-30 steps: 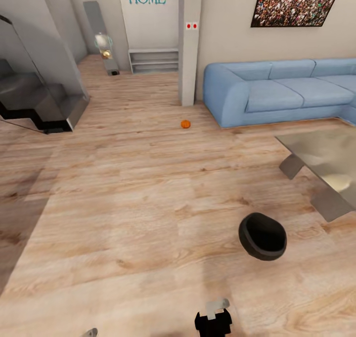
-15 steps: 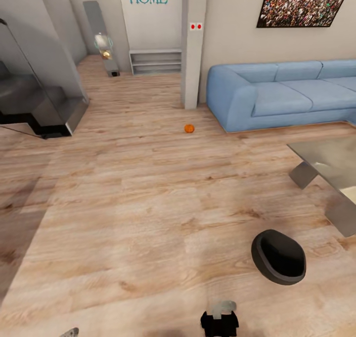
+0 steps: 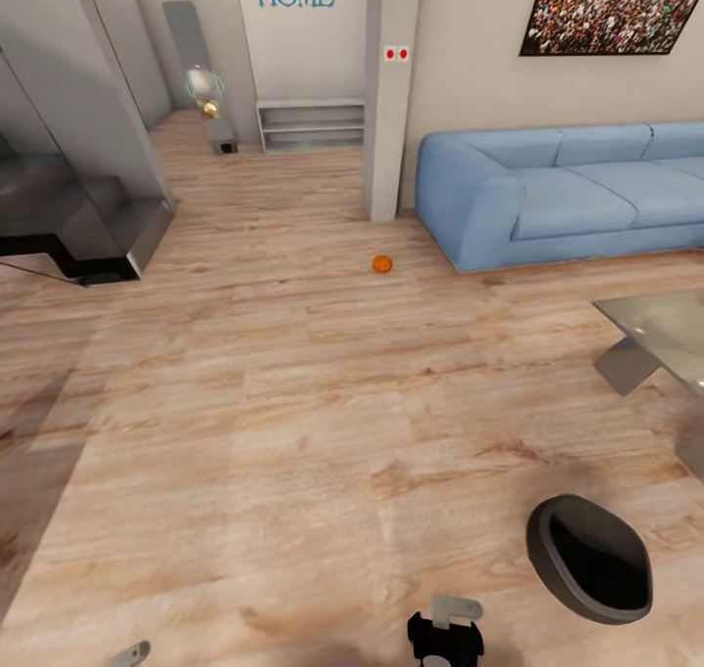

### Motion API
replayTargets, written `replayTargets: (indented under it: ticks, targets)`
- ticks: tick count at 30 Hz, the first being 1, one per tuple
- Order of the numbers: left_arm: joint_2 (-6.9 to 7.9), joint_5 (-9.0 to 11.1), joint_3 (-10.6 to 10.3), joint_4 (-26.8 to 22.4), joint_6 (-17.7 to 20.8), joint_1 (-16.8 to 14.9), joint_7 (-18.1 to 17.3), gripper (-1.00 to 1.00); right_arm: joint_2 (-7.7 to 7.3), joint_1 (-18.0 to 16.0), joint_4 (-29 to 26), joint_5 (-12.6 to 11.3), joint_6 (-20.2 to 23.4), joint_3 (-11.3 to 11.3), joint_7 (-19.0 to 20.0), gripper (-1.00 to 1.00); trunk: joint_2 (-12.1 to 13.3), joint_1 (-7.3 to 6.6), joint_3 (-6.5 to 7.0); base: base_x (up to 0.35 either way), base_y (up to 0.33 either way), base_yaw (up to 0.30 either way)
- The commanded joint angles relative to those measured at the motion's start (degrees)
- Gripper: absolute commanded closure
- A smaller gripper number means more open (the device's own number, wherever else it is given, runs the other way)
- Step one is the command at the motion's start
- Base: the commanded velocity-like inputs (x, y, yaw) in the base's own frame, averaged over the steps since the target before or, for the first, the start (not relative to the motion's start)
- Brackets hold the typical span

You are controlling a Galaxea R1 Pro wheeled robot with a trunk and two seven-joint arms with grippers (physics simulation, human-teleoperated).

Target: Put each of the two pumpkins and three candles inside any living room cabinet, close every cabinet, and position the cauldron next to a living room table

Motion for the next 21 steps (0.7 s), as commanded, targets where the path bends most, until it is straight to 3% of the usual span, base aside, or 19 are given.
replayTargets:
  ticks: [1, 5, 9, 21]
  targets:
    - [-0.01, -0.12, 0.09, 0.0, -0.17, -0.02, 0.03, -1.0, -0.02, -0.05, 0.01, -0.61, -0.32, 0.41, -0.21, -1.0, -0.01, 0.03, -0.04, 0.33, 0.173, 0.0]
    - [-0.12, -0.44, -0.45, -0.19, -0.43, -0.02, -0.71, -1.0, -0.04, -0.05, 0.01, -0.6, -0.32, 0.35, -0.21, -1.0, -0.01, 0.03, -0.04, 0.186, 0.095, 0.0]
    - [-0.13, -0.6, -0.61, -0.24, -0.53, -0.02, -4.7, -1.0, -0.04, -0.04, 0.01, -0.6, -0.32, 0.34, -0.21, -1.0, -0.01, 0.03, -0.04, 0.026, 0.013, -0.069]
    - [-0.06, -0.66, -0.67, -0.25, -0.55, -0.02, -7.39, -1.0, -0.04, -0.05, 0.01, -0.6, -0.32, 0.42, -0.21, -1.0, -0.01, 0.03, -0.07, -0.056, 0.073, -0.261]
